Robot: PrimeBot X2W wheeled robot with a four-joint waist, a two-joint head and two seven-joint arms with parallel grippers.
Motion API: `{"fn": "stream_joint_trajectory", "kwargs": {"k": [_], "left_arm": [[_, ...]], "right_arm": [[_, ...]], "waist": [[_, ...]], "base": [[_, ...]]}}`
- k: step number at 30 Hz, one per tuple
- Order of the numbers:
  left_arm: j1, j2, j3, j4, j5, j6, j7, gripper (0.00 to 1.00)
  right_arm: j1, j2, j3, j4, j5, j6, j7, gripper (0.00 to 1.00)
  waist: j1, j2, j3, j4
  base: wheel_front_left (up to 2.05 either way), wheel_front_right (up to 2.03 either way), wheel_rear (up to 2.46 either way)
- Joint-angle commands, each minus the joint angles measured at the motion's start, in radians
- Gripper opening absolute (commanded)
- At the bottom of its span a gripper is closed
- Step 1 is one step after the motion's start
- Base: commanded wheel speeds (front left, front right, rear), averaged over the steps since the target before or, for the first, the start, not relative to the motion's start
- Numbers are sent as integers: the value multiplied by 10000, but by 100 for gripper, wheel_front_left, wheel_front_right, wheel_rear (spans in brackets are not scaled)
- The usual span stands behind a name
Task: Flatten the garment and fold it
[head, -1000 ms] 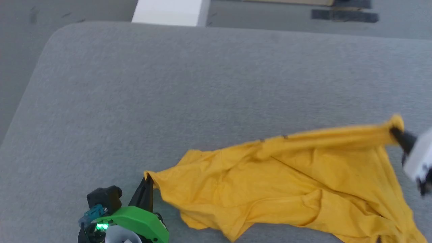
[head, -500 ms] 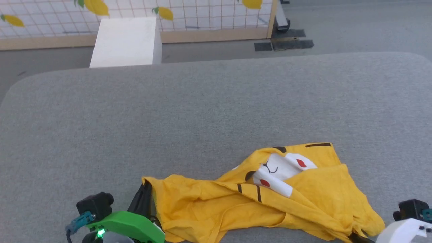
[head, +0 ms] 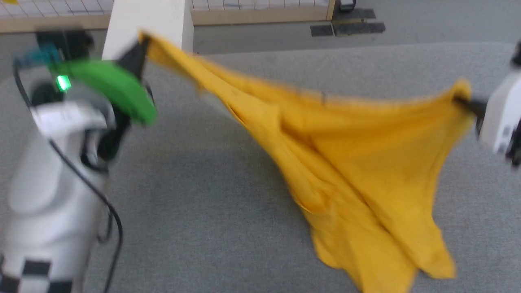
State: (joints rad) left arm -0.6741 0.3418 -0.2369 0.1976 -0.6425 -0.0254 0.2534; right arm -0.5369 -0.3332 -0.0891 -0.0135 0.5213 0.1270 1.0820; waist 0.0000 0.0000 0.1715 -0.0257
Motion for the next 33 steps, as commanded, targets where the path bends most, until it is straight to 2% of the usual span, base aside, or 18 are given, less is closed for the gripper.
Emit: {"fn": "stream_joint_trajectory", "kwargs": {"k": [1,5,10,14,18,22,25,29,33], "left_arm": [[-955,31,75,427,148,43,35,0],[-3545,-88,519,1598,318,478,-253,0],[-6432,-28,725,2396,1036,931,-1283,0],[-8127,-75,729,2740,1535,1109,-2320,0],[-9332,14,595,3086,2040,1100,-3299,0],[-10033,123,722,3434,2253,1202,-4236,0],[-10118,126,911,3680,2105,1115,-4636,0],[-9619,30,1132,4042,1782,815,-4935,0],[-8423,-152,1371,4332,1561,464,-5112,0]], "right_arm": [[-902,131,-27,410,-245,37,-70,0],[-3577,484,161,1593,-1117,37,-571,0],[-6566,1093,94,3073,-2290,37,-1884,0],[-8330,1610,-309,4005,-2921,37,-3205,0],[-9612,2077,-807,4664,-3375,37,-4410,0],[-10343,2262,-1008,5160,-3549,37,-5241,0],[-10533,2269,-1150,5469,-3440,37,-5694,0],[-10204,2008,-914,5810,-3243,37,-6113,0],[-9182,1671,-448,5920,-2511,37,-6603,0]], "waist": [[0,0,795,-4],[0,0,1668,-237],[0,0,2569,-502],[0,0,3080,-643],[0,0,3500,-720],[0,0,3808,-721],[0,0,3983,-626],[0,0,4031,-394],[0,0,3572,-58]], "base": [[0,0,0],[0,0,0],[0,0,0],[0,0,0],[0,0,0],[0,0,0],[0,0,0],[0,0,0],[0,0,0]]}}
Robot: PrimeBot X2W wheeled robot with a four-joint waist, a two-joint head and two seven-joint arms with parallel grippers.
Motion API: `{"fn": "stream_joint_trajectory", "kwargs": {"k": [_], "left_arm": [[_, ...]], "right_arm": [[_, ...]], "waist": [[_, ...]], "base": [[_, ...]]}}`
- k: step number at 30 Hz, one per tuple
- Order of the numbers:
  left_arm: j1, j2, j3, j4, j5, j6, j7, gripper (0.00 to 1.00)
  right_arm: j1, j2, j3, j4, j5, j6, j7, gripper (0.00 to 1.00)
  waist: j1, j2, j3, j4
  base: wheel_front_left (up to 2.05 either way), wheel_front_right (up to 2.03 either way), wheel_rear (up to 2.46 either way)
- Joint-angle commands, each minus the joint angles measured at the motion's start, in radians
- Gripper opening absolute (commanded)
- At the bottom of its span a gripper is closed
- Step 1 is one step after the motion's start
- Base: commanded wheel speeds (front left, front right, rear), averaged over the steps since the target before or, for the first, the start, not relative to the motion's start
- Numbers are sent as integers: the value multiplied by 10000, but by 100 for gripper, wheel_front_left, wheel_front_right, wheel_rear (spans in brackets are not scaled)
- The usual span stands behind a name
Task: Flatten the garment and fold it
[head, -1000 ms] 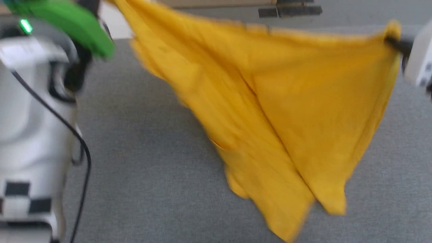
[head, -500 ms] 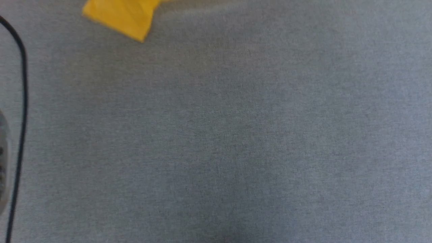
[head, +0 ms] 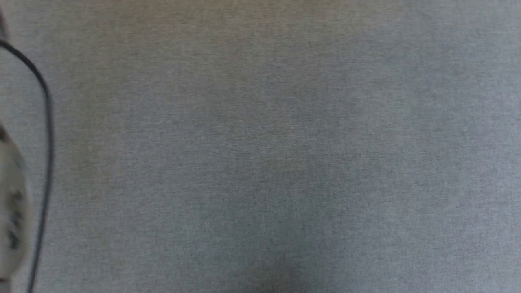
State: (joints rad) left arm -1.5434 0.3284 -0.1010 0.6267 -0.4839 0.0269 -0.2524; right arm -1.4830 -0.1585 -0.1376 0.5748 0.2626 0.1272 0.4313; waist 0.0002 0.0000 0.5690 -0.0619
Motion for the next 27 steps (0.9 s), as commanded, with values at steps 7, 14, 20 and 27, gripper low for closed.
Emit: {"fn": "stream_joint_trajectory", "kwargs": {"k": [7,14,20,27], "left_arm": [[4078,-350,544,-935,467,-516,-89,0],[9332,-1386,967,-2668,737,-562,-91,0],[13185,-2232,970,-3283,616,-358,-92,0],[16302,-2576,1138,-3569,-77,-5,184,0]], "right_arm": [[3874,-675,920,-387,2119,35,-1239,0],[8936,-943,1038,-1343,3591,35,-2051,0],[12660,-343,357,-1882,3756,35,-2521,0],[15257,66,-123,-2343,3134,35,-2343,0]], "waist": [[-2,0,-2525,838],[-2,0,-4646,1240],[-2,0,-5411,1359],[-2,0,-5883,1200]], "base": [[0,0,0],[0,0,0],[0,0,0],[0,0,0]]}}
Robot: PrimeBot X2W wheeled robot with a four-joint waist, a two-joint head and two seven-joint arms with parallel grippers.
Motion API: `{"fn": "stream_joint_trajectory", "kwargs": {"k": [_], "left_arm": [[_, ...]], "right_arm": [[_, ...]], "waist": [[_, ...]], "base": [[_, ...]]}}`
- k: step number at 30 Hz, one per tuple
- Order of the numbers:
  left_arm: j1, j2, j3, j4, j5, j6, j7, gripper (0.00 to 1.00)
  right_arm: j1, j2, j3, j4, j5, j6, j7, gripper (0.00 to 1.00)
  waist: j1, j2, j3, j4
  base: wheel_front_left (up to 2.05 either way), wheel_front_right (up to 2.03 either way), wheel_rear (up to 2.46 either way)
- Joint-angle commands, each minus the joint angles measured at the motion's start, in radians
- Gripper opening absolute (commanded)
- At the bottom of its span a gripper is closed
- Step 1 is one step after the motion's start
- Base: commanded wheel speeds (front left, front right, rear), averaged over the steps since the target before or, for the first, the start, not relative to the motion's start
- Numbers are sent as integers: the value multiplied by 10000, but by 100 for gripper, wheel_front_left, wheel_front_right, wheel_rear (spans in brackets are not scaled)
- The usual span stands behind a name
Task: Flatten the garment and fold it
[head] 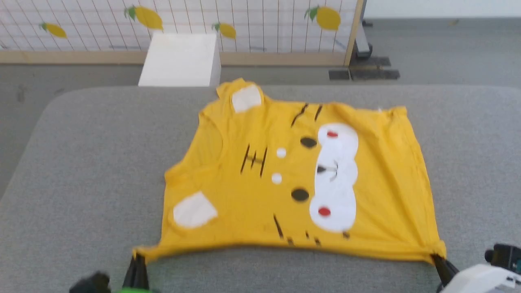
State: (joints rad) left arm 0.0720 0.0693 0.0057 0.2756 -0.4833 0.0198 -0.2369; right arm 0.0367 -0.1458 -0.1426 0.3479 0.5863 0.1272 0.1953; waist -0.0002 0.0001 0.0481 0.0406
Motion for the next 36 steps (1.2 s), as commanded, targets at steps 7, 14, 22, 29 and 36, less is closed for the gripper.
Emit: {"fn": "stream_joint_trajectory", "kwargs": {"k": [7,14,22,29,36], "left_arm": [[2296,262,389,-655,-698,847,2357,0],[3041,271,265,-2144,-1146,1202,3900,0],[1159,741,-305,-3631,-624,663,3752,0],[-1744,1234,-966,-2832,-372,4,4451,0],[-3875,1295,-1431,-1049,-133,-532,4342,0]], "right_arm": [[1189,-200,-532,-942,-872,35,505,0],[1536,-127,-703,-1669,-1202,35,1174,0],[578,-311,-478,-2492,-1581,35,2233,0],[-1046,-148,-662,-2922,-2199,35,4008,0],[-2452,-238,-552,-2586,-2978,35,5897,0]], "waist": [[2,-1,-748,86],[2,-1,-587,117],[2,-1,-108,21],[2,-1,999,-54],[2,-1,2090,-106]], "base": [[0,0,0],[0,0,0],[0,0,0],[0,0,0],[0,0,0]]}}
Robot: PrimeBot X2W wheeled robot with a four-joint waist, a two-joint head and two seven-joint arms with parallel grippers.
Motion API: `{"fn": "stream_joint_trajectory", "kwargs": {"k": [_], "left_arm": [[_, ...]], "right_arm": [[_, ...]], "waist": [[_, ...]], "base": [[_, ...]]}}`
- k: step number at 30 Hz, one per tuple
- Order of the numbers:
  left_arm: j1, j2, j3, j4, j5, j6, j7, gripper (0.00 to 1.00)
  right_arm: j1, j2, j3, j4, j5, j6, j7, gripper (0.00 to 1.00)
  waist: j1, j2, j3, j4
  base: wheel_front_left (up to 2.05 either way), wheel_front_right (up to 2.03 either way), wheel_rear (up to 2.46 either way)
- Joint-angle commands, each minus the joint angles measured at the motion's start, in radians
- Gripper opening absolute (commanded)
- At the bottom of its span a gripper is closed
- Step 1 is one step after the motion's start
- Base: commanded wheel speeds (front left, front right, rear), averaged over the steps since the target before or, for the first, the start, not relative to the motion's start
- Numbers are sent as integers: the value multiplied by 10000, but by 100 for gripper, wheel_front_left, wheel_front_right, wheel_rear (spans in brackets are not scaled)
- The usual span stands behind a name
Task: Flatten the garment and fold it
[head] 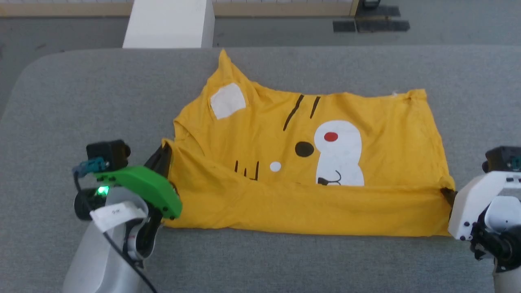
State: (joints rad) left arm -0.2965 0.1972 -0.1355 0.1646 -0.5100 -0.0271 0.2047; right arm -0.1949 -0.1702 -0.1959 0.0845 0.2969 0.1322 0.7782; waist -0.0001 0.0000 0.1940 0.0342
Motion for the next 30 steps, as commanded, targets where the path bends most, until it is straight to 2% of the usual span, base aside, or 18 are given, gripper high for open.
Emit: {"fn": "stream_joint_trajectory", "kwargs": {"k": [1,6,12,13,14,15,16,21,23,27,30], "left_arm": [[-393,-21,-83,299,168,-130,-181,0],[-1474,-315,-348,1812,265,-433,-947,0],[-2294,-581,-530,3722,112,-638,-1238,0],[-2389,-596,-494,3932,72,-645,-1314,0],[-2495,-607,-421,4131,18,-649,-1473,19],[-2568,-593,-392,4240,21,-654,-1617,62],[-2658,-592,-325,4351,-11,-659,-1822,100],[-2655,-432,-49,4256,25,-534,-2802,100],[-2346,-338,-22,4035,65,-424,-2881,100],[-1315,-135,13,3438,104,226,-2080,100],[-430,-2,-31,2714,83,894,-790,100]], "right_arm": [[-249,-6,-46,102,-222,-15,257,0],[-707,67,-244,368,-728,-15,1043,0],[-790,138,-145,674,-902,-15,1497,0],[-799,172,-91,650,-838,-15,1446,24],[-808,237,-69,638,-689,-15,1349,65],[-801,278,-71,618,-579,-15,1257,100],[-774,304,-86,571,-462,-15,1121,100],[-378,458,-367,212,23,-15,472,100],[-104,563,-586,-34,183,-15,268,100],[487,748,-1046,-618,284,-15,79,100],[883,881,-1314,-1095,308,-15,68,100]], "waist": [[1,0,725,-19],[1,0,1251,116],[1,0,1364,173],[1,0,1312,155],[1,0,1210,128],[1,0,1118,113],[1,0,986,104],[1,0,164,61],[1,0,-130,40],[1,0,-536,20],[1,0,-667,6]], "base": [[0,0,0],[0,0,0],[0,0,0],[0,0,0],[0,0,0],[0,0,0],[0,0,0],[0,0,0],[0,0,0],[0,0,0],[0,0,0]]}}
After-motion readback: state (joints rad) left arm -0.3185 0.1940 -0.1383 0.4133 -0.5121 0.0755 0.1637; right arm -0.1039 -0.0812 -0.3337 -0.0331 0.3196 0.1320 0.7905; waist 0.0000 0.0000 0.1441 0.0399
